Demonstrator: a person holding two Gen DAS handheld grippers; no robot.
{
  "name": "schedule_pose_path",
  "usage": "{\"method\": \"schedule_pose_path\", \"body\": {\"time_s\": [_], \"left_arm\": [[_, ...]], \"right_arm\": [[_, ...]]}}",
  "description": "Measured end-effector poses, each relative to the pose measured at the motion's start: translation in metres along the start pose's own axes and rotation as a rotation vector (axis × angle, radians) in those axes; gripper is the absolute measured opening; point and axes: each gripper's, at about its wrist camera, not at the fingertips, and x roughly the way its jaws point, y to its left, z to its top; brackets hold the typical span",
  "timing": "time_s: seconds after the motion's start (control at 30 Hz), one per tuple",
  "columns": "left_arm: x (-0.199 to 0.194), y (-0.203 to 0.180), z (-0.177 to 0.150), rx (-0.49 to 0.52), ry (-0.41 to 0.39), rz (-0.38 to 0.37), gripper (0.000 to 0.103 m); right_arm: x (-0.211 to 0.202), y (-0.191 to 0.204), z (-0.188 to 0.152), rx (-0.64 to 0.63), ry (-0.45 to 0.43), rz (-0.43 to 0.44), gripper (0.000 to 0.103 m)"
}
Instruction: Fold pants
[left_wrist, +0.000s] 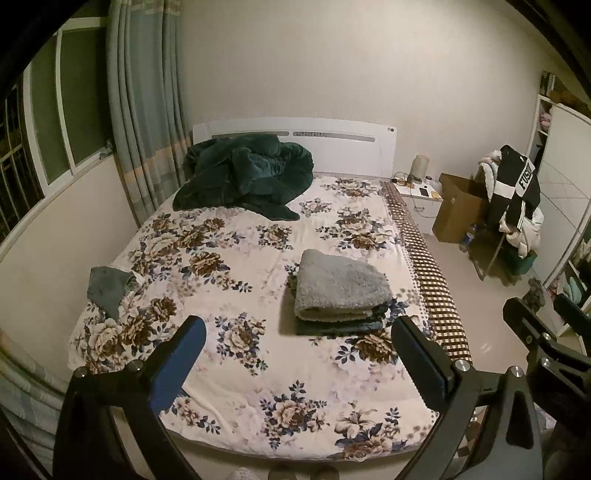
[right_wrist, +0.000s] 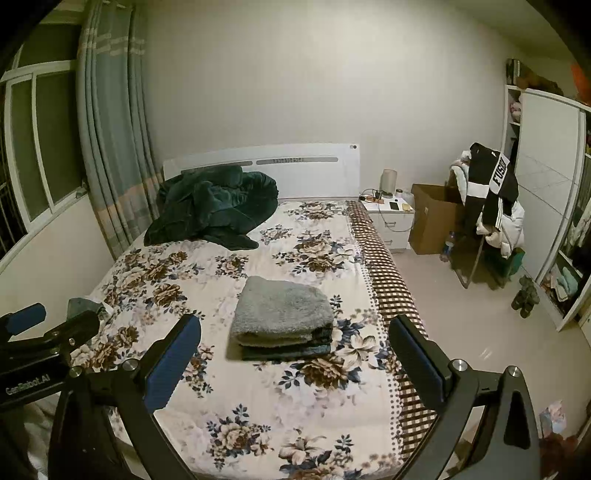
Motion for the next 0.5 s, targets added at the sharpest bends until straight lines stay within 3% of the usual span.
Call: {"method": "schedule_pose_path", "body": {"time_s": [0.5], "left_arm": [[-0.0055, -0.0071, 0.0015, 0.010, -0.005, -0.004, 0.103]], "right_arm": [[0.0001, 0.0076, -0.0084, 0.021, 0.013, 0.002, 0.103]]}}
